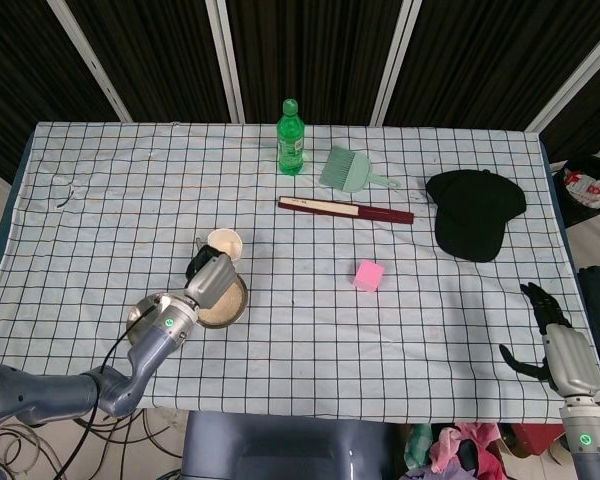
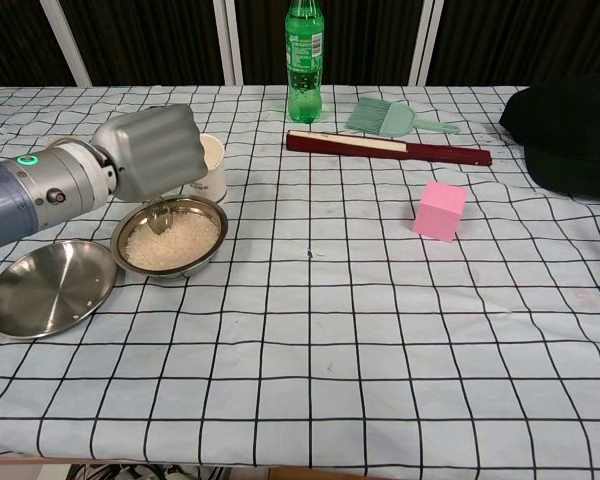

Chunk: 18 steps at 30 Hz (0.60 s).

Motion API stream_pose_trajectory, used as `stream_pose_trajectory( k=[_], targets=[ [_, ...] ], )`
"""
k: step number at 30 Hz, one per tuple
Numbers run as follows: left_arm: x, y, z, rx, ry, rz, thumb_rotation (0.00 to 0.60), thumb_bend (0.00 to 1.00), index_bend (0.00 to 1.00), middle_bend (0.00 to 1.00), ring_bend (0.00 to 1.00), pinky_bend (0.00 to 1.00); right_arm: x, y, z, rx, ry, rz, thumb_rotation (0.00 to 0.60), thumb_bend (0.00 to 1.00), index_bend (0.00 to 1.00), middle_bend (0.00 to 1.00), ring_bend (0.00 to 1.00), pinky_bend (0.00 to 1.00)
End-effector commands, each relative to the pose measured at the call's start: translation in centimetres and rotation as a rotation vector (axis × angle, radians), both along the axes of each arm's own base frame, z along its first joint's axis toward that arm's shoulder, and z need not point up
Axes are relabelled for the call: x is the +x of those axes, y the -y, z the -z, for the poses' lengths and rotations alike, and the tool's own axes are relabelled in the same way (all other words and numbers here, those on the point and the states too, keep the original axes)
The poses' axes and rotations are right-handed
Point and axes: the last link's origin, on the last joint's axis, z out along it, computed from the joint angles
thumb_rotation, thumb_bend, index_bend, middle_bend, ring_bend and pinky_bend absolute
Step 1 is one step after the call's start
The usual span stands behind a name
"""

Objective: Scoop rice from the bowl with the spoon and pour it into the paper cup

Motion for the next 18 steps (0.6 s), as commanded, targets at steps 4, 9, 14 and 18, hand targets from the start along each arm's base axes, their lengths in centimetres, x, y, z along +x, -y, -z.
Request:
stream_pose_trajectory(
  k=[4, 9, 14, 18],
  targets=[
    [0.38, 0.45, 0.67, -0.009, -0.007, 0.01, 0.6, 0.54, 0.79, 1.0, 1.0, 1.0, -0.01, 0.01, -0.06, -0.003, 0.002, 0.0, 0.6, 0.25, 0.0, 0.0, 0.0, 0.19],
    [0.49, 0.52, 0.82, -0.002, -0.01, 0.011, 0.6, 0.54, 0.79, 1.0, 1.0, 1.0, -0.03, 0.01, -0.08, -0.002, 0.005, 0.0, 0.6, 0.25, 0.0, 0.0, 0.0, 0.19],
    [0.62, 0.2, 0.33, 0.015, -0.006, 0.015, 0.6, 0.54, 0.79, 1.0, 1.0, 1.0, -0.05, 0.02, -0.07, 0.0, 0.005, 0.0, 0.6, 0.25, 0.0, 0.0, 0.0, 0.19],
    [0.72, 0.1, 0.03, 0.021, -0.003, 0.02, 0.6, 0.54, 0.79, 1.0, 1.0, 1.0, -0.03, 0.01, -0.04, 0.0, 0.004, -0.001, 0.6, 0.25, 0.0, 0.0, 0.0, 0.19]
  ],
)
